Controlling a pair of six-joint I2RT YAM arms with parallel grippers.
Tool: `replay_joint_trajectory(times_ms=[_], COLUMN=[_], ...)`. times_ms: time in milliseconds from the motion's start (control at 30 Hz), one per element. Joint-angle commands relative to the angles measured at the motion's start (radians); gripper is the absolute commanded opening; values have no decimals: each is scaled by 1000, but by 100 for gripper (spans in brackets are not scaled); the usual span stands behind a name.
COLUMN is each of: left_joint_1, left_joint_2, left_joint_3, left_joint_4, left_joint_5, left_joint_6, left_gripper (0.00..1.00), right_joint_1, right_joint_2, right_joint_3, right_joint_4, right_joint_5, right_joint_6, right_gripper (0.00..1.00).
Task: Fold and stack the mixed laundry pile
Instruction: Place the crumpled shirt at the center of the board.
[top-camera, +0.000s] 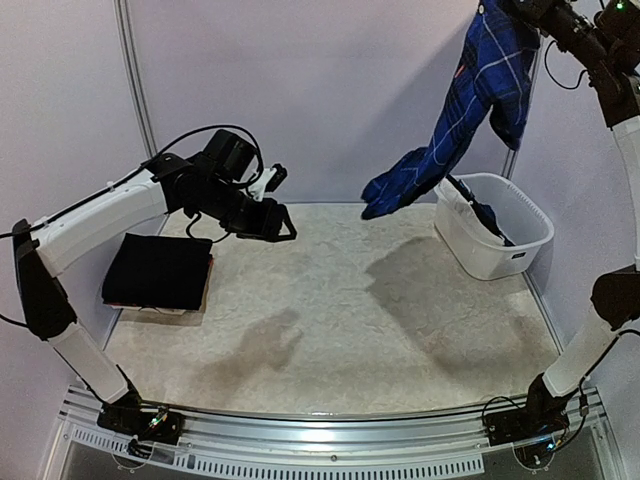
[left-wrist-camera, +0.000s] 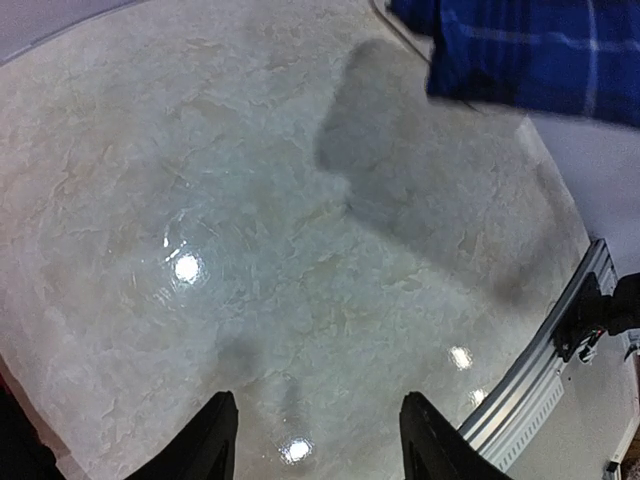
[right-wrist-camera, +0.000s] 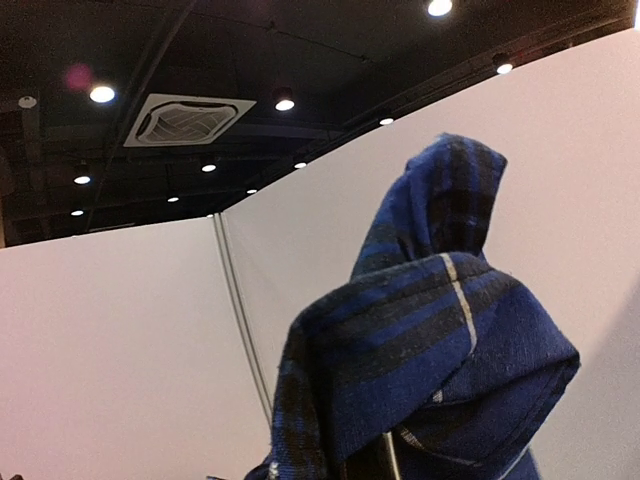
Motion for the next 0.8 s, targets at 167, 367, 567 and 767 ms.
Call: replay_joint_trajectory(times_ms=[167, 367, 567, 767], left_joint_1=[-14, -20, -22, -22], left_joint_2=[-121, -189, -273, -336], left_joint_3=[-124, -163, -227, -261], left_joint_4=[62, 81, 72, 62], left_joint_5=[17, 58, 65, 51], left_joint_6=[8, 15, 24, 13], left_gripper=[57, 59, 61, 61], right_joint_1=[126, 398, 619, 802], right_joint_2=[2, 25, 61, 139], right_joint_3=[34, 76, 78, 146], right_joint_4=[50, -155, -128, -40], right_joint_5=[52, 516, 682, 885], right_joint_6=[-25, -293, -432, -639], right_gripper=[0, 0, 0, 0])
